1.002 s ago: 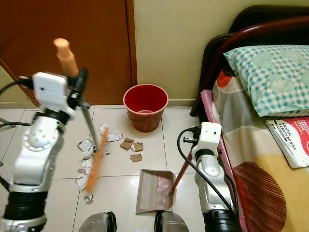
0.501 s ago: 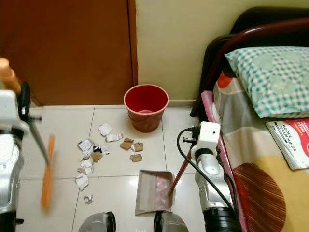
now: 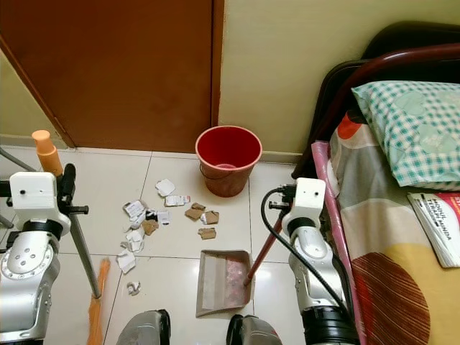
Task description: Sweep floor
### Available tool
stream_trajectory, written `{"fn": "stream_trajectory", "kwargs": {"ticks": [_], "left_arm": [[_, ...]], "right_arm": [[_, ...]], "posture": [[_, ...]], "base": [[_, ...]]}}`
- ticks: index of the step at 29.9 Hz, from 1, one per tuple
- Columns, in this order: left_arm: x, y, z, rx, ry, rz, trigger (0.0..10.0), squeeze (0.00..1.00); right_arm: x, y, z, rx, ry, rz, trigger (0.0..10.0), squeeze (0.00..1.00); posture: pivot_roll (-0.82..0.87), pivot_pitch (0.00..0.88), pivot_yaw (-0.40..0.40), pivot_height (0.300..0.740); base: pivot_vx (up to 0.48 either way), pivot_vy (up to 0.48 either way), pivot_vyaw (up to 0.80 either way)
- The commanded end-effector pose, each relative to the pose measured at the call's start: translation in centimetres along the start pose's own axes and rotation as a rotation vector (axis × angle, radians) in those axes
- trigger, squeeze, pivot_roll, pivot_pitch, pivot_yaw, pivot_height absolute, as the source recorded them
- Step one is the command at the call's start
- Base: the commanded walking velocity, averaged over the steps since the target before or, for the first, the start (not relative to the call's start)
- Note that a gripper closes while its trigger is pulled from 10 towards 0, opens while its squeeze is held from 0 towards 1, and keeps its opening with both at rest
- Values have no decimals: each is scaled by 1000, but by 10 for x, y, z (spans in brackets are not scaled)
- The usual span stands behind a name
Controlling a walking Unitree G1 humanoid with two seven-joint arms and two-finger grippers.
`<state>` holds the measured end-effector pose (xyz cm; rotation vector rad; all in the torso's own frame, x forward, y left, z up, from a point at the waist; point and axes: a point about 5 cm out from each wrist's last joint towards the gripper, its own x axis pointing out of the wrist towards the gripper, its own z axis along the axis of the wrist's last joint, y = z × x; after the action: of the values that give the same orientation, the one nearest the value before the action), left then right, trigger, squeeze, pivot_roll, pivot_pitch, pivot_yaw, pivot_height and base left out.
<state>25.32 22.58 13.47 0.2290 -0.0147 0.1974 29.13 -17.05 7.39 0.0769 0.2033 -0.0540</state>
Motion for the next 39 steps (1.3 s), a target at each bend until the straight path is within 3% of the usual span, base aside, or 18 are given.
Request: {"fn": "stream_trajectory", "kwargs": {"ticks": [1, 24, 30, 39], "left_arm": [[0, 2, 10, 17, -53, 15, 10000, 0], [5, -13, 14, -7, -69, -24, 10000, 0], [7, -15, 16, -6, -81, -30, 10000, 0], [18, -14, 38, 14, -175, -39, 10000, 0]], "right_arm": [[0, -4, -1, 7, -4, -12, 10000, 0], [0, -7, 0, 12, -12, -27, 10000, 0], [-1, -7, 0, 10, -15, -30, 10000, 0], [1, -6, 2, 19, -25, -31, 10000, 0]], "posture": [[45, 139, -49, 740], [30, 138, -47, 740], [26, 140, -48, 740], [28, 137, -49, 740]], "base": [[-255, 0, 0], [-300, 0, 0], [0, 0, 0], [0, 0, 0]]}}
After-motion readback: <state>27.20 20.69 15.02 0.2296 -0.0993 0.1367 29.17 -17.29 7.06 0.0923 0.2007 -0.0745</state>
